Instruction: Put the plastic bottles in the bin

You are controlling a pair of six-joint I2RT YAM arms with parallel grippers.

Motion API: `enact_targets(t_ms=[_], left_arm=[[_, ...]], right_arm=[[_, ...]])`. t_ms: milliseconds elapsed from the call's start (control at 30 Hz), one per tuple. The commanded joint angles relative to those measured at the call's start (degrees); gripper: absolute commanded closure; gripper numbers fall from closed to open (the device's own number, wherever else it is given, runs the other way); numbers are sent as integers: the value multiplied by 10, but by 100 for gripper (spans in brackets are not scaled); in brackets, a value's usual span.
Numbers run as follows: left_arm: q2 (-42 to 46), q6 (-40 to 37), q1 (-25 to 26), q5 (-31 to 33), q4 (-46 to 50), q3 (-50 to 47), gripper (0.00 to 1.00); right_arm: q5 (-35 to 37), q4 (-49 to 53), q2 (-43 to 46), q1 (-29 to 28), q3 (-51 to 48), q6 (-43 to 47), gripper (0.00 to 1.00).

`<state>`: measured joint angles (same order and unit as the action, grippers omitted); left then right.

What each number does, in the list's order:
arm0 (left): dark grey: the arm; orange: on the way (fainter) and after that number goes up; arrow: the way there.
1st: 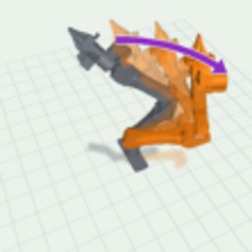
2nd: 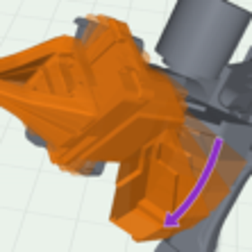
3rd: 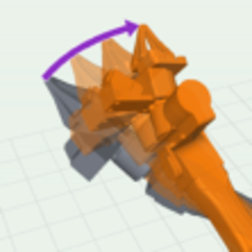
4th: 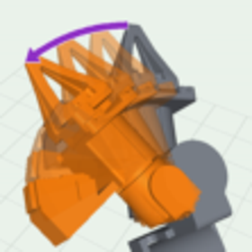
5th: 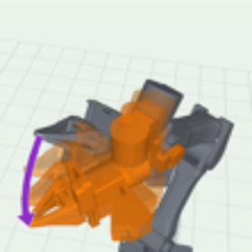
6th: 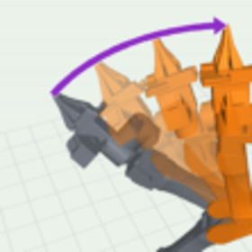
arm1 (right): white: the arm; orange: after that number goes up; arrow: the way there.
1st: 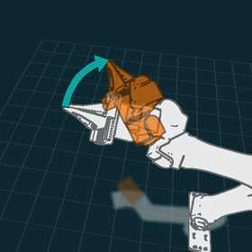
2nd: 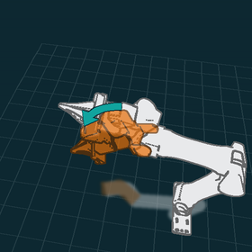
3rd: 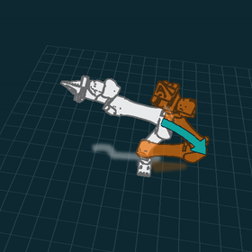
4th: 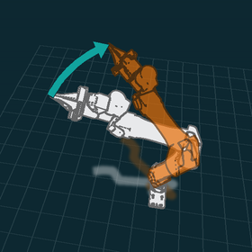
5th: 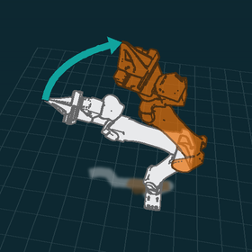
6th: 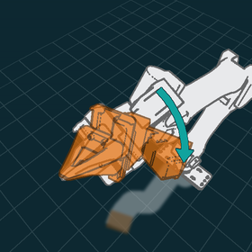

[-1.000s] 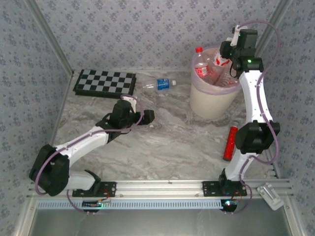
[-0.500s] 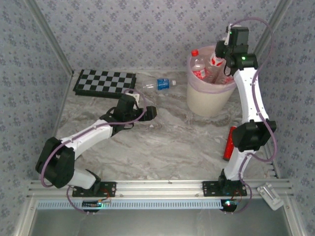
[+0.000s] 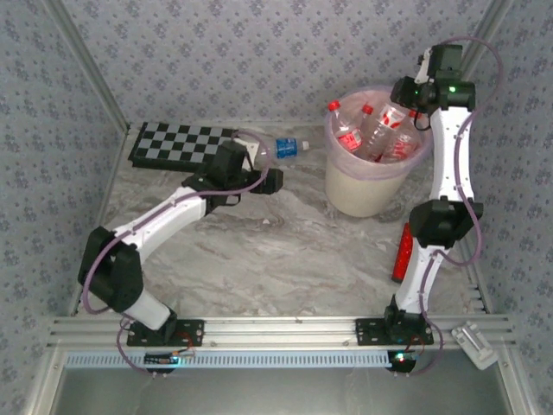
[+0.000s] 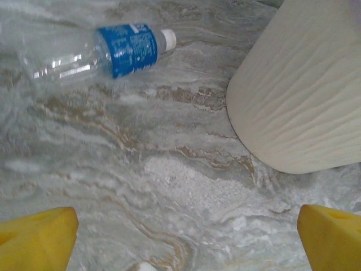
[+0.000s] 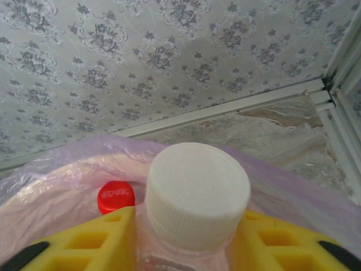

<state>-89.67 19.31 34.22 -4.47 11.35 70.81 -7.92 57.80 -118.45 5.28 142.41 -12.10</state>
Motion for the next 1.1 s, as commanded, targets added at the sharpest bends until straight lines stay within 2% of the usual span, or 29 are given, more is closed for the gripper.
enact_targets(t_ms=[0, 167, 300, 400, 467, 600, 833, 967, 1067], left_arm=[[-45, -108, -15, -7, 42, 71, 0], [-136, -186, -43, -37, 67, 162, 0], [-211, -246, -58, -80, 66, 226, 0], [-273, -275, -70, -110, 82, 293, 0], [-312, -288, -78, -132, 98, 338, 0], [-385, -324, -80, -131, 155, 443, 0], [-494, -378, -82, -142, 247, 612, 0], [-558, -399, -85, -111, 313, 708, 0], [-576, -400, -86, -76, 299, 716, 0]], right_arm=[[-40, 111, -27, -13, 41, 6, 45], [-26, 111, 16, -10, 45, 15, 28], [-16, 100, 68, -2, 45, 13, 8], [-6, 98, 105, 2, 43, 13, 0], [-4, 100, 129, 5, 37, 14, 0], [-24, 95, 198, 12, -26, 16, 0], [-105, 8, 386, 33, -279, -24, 0], [-136, -3, 455, 46, -367, -34, 1], [-159, -6, 489, 53, -406, -41, 1]])
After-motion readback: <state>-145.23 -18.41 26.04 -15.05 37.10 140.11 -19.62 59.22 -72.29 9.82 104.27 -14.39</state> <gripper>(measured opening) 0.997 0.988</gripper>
